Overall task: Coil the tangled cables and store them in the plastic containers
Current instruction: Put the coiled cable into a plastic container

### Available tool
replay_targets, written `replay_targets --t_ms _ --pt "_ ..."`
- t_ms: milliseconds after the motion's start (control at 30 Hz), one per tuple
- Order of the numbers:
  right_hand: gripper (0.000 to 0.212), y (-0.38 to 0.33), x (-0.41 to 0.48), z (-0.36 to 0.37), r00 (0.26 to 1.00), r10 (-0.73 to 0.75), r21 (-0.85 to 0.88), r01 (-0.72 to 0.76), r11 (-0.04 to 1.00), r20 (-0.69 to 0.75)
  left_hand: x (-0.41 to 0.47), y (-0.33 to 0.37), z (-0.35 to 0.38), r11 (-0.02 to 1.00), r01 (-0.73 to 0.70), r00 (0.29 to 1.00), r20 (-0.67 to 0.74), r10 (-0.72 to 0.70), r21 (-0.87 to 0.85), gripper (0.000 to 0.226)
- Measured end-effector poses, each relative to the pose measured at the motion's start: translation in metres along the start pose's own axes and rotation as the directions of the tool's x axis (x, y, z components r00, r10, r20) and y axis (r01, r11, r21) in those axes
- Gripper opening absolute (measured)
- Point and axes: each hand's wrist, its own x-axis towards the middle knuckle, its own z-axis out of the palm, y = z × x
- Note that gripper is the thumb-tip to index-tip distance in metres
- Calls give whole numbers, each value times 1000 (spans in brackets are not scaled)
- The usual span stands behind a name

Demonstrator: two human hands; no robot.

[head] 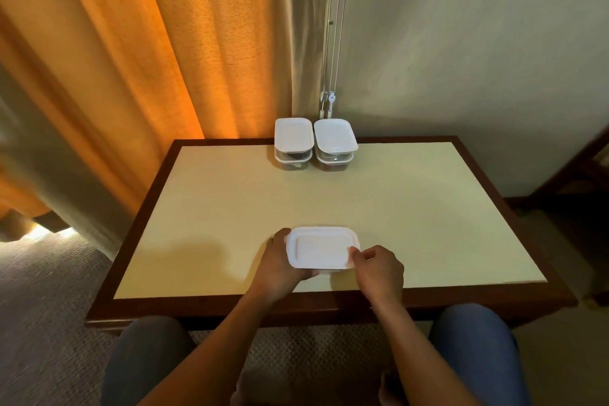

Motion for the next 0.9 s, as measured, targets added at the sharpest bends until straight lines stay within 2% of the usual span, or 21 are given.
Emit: replay_targets --t_ms 100,133,200,267,367,467,500,600,733,800,900 --pt "33 0 7 -1 998 -54 -24 55 998 41 0 0 -6 994 92 996 23 -91 -51 68" --pt "41 -1 10 0 994 -86 -8 86 996 61 -1 0 -8 993 105 994 23 -104 -57 71" --pt "57 -2 15 3 988 -123 28 120 992 98 -2 0 -10 989 134 991 18 -133 -67 84" --pt "57 -4 18 2 984 -143 20 142 990 105 -1 1 -11 985 156 987 36 -154 -75 95" --pt "55 -3 24 0 982 -161 -38 165 986 97 2 2 -15 991 134 987 92 -132 -11 69" --pt "55 -2 31 -2 980 -166 -83 176 981 108 13 1 -21 975 224 970 92 -224 11 34" --pt "53 -1 32 -3 980 -169 -93 179 979 109 17 1 -23 963 269 957 107 -269 11 29" --pt "43 0 35 -4 973 -214 -169 226 959 88 26 5 -26 916 401 882 260 -393 25 32" --pt "39 0 33 -1 957 -285 -325 285 902 50 33 3 -24 873 486 785 415 -460 49 37" --pt "36 -1 31 2 951 -307 -389 290 875 17 34 1 -20 860 508 761 439 -477 54 32" --pt "32 0 27 6 942 -335 -470 294 832 -5 32 -5 -16 856 516 763 439 -474 27 19"
